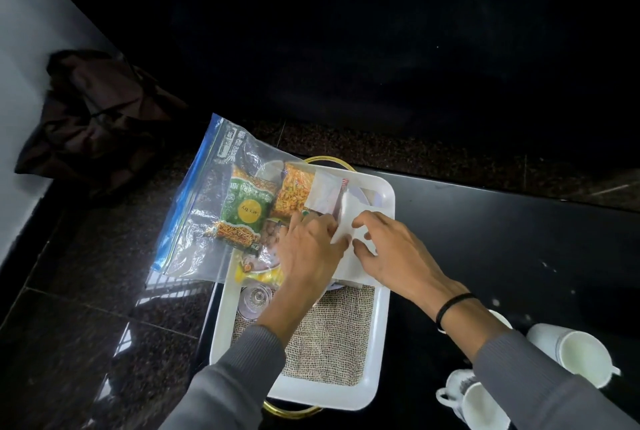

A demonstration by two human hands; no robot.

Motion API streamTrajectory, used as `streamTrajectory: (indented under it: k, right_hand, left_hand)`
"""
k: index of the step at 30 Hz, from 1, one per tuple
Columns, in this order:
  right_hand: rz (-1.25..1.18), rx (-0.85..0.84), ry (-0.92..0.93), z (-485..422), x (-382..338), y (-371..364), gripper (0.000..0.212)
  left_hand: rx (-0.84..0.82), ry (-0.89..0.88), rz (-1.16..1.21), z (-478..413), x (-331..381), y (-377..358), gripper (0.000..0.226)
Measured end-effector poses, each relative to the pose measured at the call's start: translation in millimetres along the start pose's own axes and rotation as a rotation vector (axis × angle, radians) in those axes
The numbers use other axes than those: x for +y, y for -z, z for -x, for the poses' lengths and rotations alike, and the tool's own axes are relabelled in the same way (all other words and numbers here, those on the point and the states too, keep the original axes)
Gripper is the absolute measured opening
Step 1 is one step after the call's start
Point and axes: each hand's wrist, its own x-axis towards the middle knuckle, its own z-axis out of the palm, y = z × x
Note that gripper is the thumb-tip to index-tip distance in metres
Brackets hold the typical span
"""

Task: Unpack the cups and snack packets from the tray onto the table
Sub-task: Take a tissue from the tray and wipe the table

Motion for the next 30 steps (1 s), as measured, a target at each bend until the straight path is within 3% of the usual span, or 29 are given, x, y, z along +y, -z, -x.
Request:
streamTrajectory:
  k: [4, 6, 8, 10, 13, 15, 20, 25, 30]
  right_hand:
    - [-0.027, 0.094, -0.024, 0, 9, 12, 0.041]
    - [-0.069, 0.113, -0.024, -2, 16, 20, 0.059]
    - [-0.186, 0.054, -0.003, -7, 19, 29, 0.084]
    - [-0.352, -0.095, -0.017, -12, 19, 38, 0.096]
    - [-0.653, -0.372, -0.06, -13, 24, 45, 0.079]
    - [-0.815, -0.451, -0.072, -10, 26, 44, 0.058]
    - [-1.003, -0.296, -0.188, 1, 37, 33, 0.033]
    - [-1.146, -0.17, -0.262, 9, 46, 32, 0.033]
    - [-1.104, -0.2, -0.276, 22, 50, 23, 0.035]
  left_hand:
    - [-0.068, -0.039, 0.439, 7, -3, 16, 0.029]
    - [-0.154, -0.02, 0.691, 11, -8, 29, 0.03]
    - [-0.262, -0.004, 0.848, 13, -13, 39, 0.023]
    - [-0.346, 0.022, 0.946, 13, -17, 46, 0.009]
    - [-0.409, 0.051, 1.06, 11, -17, 52, 0.004]
    - [-0.432, 0.07, 1.121, 9, -17, 53, 0.002]
    - [-0.425, 0.204, 1.205, 8, -18, 45, 0.017]
    - [-0.406, 0.341, 1.273, 13, -25, 32, 0.035]
    - [-0.436, 0.341, 1.257, 28, -18, 24, 0.034]
